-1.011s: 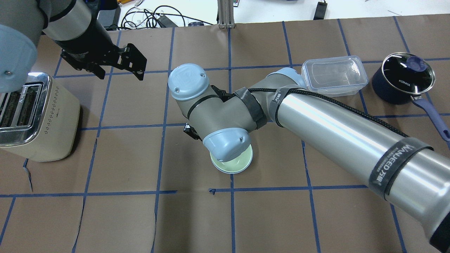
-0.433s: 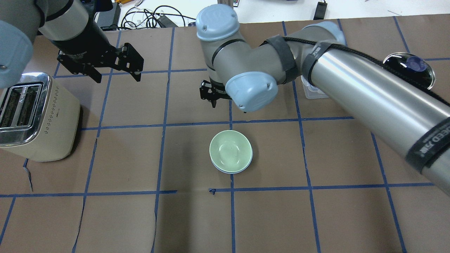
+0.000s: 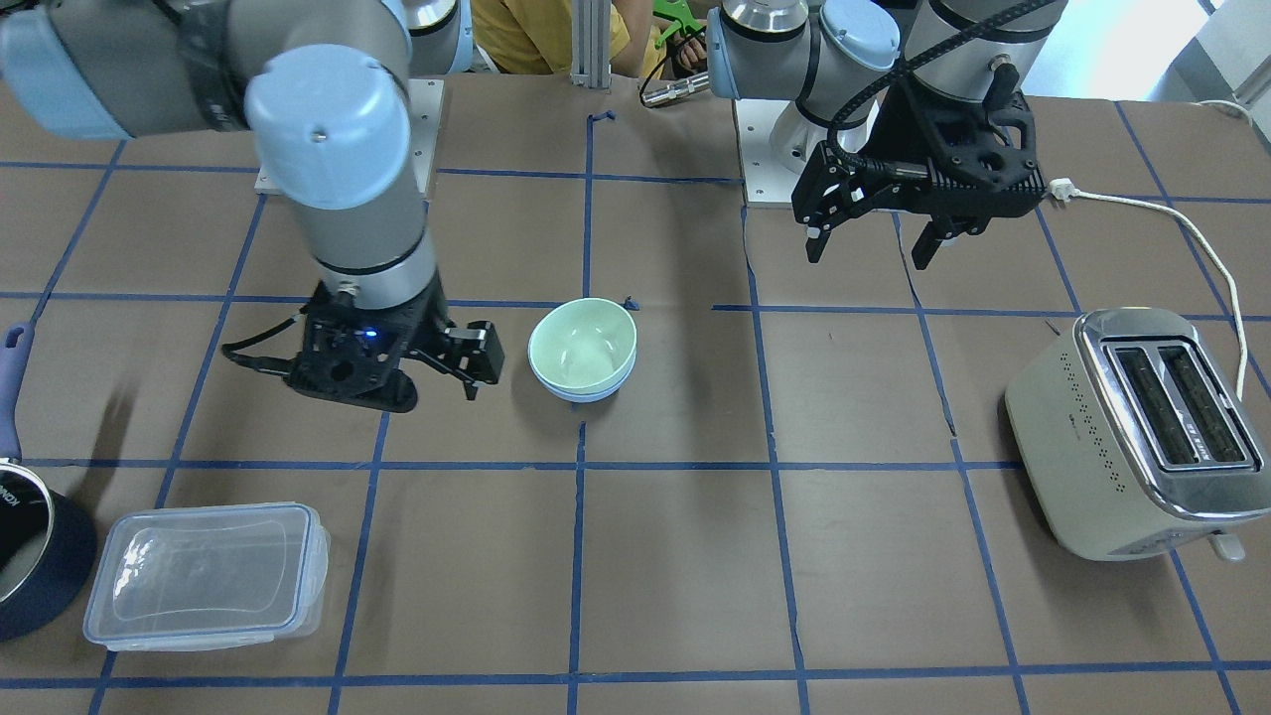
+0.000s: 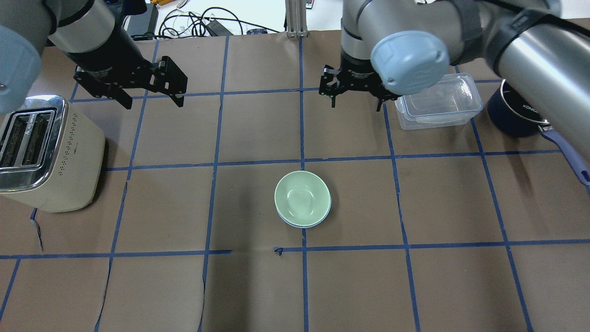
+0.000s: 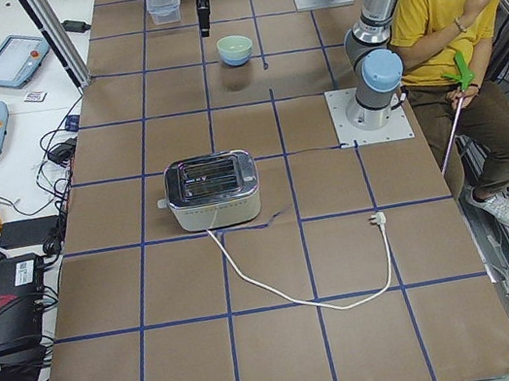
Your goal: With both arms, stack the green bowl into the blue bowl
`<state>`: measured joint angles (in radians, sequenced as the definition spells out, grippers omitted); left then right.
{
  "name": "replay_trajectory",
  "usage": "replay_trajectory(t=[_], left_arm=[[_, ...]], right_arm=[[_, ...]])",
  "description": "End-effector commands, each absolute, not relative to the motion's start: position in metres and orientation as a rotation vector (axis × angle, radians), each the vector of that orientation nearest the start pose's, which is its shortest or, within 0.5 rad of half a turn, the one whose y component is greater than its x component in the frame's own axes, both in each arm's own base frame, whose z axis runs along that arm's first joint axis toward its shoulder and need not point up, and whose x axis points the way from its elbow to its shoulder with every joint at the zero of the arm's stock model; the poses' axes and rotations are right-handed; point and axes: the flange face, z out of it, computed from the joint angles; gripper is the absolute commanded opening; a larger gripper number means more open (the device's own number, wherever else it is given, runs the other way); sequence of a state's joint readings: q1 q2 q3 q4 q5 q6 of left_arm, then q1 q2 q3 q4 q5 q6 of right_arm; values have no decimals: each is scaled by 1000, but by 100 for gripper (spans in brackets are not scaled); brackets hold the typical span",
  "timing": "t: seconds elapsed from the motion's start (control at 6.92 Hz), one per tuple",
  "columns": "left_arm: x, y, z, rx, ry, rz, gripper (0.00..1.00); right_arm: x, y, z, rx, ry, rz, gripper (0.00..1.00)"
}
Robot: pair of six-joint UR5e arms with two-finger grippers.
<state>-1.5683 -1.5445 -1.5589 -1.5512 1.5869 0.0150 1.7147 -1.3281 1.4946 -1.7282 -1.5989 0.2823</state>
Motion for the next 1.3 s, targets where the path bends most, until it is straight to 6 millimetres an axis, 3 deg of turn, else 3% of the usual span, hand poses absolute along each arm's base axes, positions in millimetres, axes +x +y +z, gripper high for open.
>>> replay_trajectory(t=[0.0,0.29,1.01,1.16], left_arm=[[-129,-486,507,-20,3123,-89,100],[-128,-490,509,-61,3122,-91,100],[-129,-487,508,-63,3124,-89,100],[-128,-488,510,-63,3122,-94,100]], right_arm=[[166,-527,437,92,3172,49,100],[161,-465,442,79,3174,56,100],[148,-456,445,127,3174,127,100],[146,-455,454,131,3173,159,100]])
